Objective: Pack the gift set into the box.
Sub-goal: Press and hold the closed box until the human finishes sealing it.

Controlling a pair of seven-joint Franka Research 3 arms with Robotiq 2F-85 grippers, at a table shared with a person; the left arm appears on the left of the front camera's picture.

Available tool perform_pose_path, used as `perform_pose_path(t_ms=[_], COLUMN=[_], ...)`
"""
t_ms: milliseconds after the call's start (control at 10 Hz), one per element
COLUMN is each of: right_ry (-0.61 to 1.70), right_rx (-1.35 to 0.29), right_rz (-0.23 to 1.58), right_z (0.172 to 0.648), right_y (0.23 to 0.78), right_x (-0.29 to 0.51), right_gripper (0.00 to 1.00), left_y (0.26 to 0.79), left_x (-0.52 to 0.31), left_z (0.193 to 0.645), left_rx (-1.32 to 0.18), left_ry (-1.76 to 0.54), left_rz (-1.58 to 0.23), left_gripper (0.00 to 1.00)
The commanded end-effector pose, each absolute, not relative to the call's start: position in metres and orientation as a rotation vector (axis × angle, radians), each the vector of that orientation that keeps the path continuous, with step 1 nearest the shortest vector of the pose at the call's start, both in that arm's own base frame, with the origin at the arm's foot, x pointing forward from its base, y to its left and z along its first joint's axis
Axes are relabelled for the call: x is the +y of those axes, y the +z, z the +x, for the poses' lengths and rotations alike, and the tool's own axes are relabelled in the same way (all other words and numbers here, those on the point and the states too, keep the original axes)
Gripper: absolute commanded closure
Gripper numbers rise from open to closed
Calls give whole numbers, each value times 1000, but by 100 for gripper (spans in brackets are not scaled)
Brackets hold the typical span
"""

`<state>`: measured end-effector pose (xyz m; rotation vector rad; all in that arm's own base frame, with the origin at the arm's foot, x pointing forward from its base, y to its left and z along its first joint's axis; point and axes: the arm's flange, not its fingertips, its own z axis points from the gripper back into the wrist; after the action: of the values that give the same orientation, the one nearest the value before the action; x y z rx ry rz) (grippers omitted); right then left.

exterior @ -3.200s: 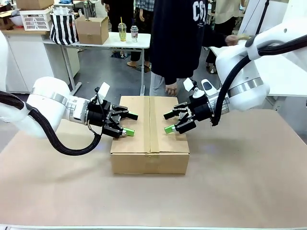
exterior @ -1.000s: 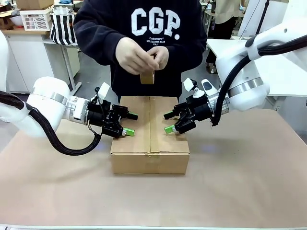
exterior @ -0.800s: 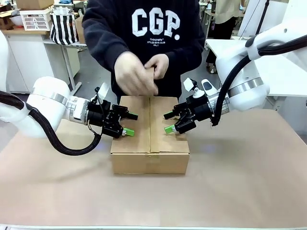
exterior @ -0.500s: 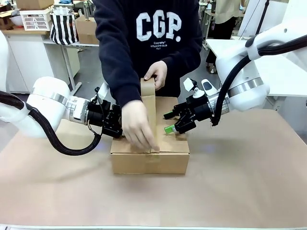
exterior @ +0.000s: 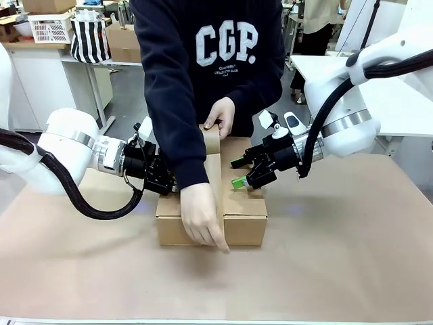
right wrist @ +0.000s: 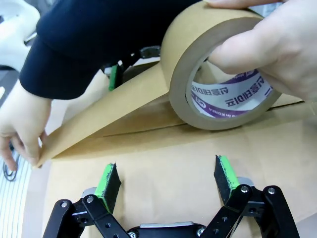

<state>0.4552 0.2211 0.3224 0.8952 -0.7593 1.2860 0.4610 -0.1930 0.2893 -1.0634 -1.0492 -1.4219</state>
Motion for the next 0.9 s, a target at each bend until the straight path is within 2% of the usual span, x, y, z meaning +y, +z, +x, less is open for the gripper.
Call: perform_pose_path(t_ms=[0,800], right_ry=[1291,1291], right_rx=[-747,-747], right_rz=[898,898], right_z=[455,455], right_y=[320,320], right_x=[218,218], right_gripper=[0,0], left_y=[288,288], left_x=[-193,-193], left_z=[461,461], left_rx=[-1068,-1068], left_ry=[-1431,-1431], left_rz=[-1049,-1049], left_gripper=[0,0])
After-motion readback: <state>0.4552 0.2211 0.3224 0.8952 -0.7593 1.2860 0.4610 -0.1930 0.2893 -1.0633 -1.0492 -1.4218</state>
